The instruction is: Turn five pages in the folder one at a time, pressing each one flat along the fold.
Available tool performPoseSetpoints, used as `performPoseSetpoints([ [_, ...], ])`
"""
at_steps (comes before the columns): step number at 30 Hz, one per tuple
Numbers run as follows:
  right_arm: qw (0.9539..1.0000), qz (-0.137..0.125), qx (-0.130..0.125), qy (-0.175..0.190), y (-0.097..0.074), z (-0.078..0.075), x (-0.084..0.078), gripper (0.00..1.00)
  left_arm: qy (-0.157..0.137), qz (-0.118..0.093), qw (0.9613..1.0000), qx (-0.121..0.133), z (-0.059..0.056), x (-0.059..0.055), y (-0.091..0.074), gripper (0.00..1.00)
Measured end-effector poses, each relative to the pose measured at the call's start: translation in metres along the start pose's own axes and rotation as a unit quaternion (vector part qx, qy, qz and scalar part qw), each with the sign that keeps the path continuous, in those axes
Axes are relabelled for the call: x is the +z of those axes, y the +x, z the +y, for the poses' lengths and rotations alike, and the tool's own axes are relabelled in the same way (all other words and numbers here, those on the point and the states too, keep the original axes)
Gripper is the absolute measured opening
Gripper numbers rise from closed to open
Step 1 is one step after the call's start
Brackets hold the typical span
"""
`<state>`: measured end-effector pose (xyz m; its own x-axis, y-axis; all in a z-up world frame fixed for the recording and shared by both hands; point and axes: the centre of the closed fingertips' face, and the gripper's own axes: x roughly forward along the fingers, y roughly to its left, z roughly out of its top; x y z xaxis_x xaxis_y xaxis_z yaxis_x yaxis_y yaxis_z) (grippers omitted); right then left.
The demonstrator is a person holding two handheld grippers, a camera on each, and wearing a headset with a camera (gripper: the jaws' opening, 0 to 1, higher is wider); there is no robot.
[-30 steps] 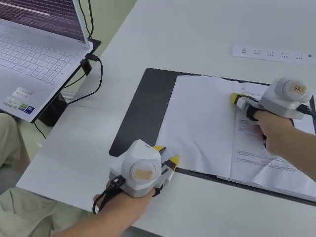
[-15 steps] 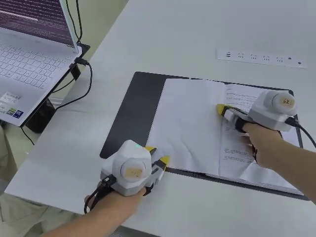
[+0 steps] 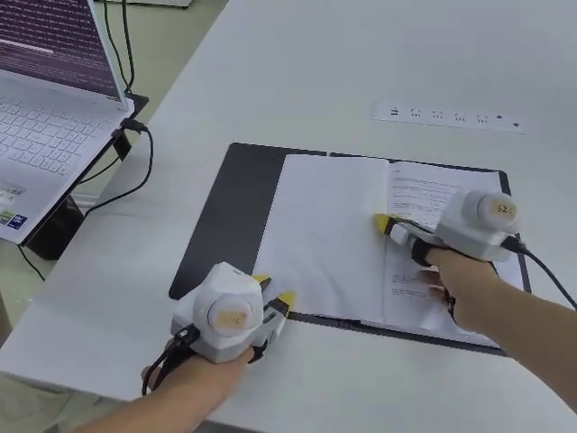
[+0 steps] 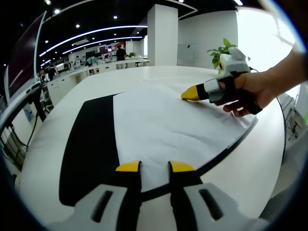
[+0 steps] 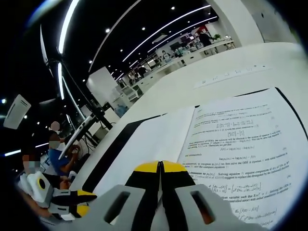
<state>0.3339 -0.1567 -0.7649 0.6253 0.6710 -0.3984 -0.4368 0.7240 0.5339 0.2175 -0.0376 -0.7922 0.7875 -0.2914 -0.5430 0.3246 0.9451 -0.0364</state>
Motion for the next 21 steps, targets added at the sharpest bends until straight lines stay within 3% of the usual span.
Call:
performPoseSetpoints([
  [5,0.9994,0.024,0.021,-0.016,-0.01,0.013,-0.016,0.0,-0.002,-0.003,1.0,-0.002,0.0,0.0,0.0,0.21],
  [11,0.9991,0.027,0.033,0.0,-0.019,0.013,-0.026,0.0,-0.004,-0.006,1.0,-0.002,-0.001,0.0,-0.001,0.21],
  [21,0.9965,0.058,0.059,0.011,-0.039,0.027,-0.057,0.0,-0.005,-0.007,1.0,-0.002,-0.002,0.002,-0.003,0.21],
])
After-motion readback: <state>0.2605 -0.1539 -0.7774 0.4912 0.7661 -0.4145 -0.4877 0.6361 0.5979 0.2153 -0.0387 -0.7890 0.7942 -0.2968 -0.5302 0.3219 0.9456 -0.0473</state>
